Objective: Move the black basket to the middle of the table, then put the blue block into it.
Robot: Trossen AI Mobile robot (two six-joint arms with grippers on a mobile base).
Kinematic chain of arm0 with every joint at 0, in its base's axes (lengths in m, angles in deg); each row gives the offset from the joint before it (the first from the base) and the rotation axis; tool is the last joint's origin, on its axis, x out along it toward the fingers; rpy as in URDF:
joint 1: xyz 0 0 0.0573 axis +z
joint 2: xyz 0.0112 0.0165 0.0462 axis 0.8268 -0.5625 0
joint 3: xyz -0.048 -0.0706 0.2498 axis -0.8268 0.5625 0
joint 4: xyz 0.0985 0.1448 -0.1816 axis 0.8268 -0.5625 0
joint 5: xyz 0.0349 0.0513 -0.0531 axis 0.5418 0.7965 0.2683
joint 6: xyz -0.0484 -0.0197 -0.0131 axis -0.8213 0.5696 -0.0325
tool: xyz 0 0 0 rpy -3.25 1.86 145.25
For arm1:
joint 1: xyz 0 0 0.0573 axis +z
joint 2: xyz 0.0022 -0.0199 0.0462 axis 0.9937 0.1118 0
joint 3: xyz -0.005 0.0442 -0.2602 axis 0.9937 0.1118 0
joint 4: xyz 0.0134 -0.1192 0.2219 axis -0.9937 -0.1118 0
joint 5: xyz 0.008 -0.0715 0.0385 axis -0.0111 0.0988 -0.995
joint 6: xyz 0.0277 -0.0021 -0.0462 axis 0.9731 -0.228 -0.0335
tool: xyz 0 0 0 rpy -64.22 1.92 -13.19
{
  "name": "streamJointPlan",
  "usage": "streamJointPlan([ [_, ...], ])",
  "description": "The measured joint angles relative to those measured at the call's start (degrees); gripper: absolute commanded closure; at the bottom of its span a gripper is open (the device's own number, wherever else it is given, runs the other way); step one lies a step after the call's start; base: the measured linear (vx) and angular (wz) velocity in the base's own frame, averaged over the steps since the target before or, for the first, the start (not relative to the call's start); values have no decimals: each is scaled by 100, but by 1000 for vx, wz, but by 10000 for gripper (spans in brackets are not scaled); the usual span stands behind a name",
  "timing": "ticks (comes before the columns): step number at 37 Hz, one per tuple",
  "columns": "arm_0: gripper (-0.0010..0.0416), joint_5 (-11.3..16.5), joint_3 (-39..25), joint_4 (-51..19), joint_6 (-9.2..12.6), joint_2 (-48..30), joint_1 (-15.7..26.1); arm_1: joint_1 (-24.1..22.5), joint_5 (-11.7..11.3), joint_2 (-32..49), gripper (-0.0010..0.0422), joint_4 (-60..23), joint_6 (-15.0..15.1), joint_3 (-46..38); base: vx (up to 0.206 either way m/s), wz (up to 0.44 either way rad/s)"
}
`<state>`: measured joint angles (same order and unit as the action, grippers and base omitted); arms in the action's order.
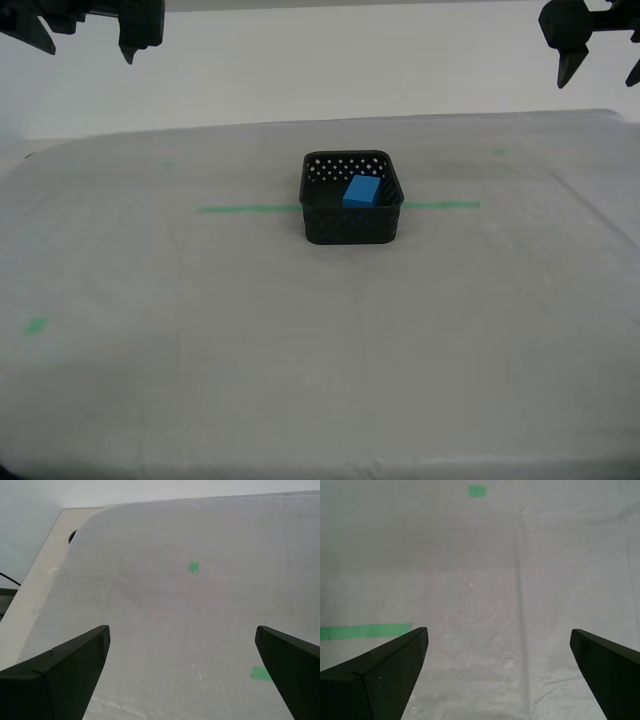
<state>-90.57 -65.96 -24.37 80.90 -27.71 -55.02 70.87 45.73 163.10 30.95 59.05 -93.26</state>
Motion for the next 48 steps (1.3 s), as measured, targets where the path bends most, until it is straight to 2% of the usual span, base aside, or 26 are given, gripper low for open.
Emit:
streamJointPlan([
  [48, 7, 0, 0, 0, 0, 0, 0, -2, 0, 0, 12, 0, 0, 0, 0, 0],
])
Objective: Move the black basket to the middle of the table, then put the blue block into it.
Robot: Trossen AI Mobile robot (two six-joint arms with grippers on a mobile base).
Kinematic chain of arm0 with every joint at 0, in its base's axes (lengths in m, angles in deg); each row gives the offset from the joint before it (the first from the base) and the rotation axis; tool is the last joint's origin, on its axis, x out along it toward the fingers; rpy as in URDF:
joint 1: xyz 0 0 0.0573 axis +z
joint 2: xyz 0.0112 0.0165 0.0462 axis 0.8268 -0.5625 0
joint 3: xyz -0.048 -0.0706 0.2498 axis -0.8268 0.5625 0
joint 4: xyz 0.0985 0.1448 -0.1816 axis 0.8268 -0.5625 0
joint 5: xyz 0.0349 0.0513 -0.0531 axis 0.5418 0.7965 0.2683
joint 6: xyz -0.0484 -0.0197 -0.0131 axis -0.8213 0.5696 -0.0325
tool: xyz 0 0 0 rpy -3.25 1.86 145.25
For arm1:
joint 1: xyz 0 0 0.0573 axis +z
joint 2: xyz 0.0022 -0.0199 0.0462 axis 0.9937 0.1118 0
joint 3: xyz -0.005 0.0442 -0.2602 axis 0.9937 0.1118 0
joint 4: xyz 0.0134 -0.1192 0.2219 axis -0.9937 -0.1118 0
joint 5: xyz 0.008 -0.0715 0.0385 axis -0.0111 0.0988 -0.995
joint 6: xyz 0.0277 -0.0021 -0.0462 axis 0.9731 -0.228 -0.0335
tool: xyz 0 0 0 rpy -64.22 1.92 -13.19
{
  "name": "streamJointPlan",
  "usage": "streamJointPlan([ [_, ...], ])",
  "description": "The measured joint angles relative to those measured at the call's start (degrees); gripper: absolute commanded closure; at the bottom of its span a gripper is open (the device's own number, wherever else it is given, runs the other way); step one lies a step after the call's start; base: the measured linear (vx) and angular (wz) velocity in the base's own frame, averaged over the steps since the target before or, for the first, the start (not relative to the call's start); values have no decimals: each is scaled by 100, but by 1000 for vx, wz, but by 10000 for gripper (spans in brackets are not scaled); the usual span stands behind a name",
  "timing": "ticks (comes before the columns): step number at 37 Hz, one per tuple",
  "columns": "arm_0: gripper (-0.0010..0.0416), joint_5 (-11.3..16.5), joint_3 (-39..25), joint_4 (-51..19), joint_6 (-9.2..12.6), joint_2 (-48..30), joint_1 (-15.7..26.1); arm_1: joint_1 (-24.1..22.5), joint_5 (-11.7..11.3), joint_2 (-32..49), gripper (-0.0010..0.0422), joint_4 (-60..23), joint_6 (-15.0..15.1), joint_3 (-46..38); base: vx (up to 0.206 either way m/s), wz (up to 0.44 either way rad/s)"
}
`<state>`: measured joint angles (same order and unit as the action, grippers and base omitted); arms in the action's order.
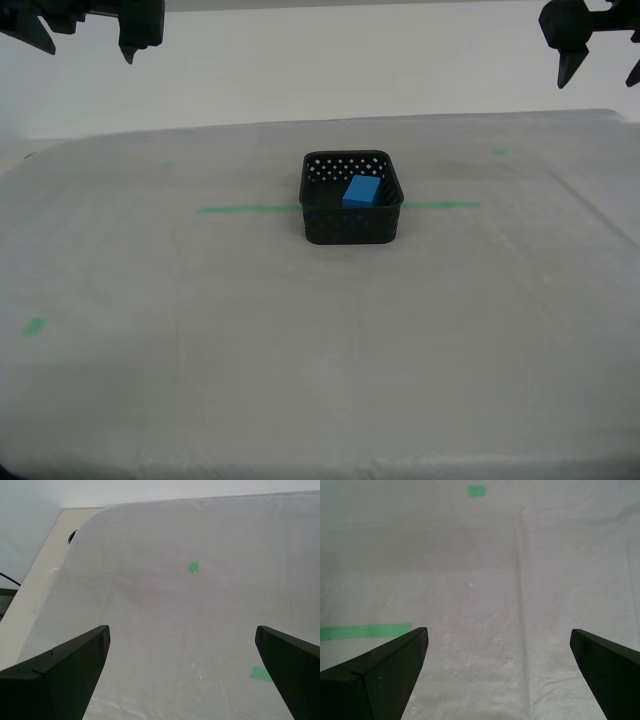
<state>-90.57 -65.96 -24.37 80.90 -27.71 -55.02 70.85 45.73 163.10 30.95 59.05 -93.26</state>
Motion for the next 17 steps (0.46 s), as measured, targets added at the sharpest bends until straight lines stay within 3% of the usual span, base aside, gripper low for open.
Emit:
streamJointPlan([
  [17, 7, 0, 0, -2, 0, 0, 2, 2, 0, 0, 12, 0, 0, 0, 0, 0],
])
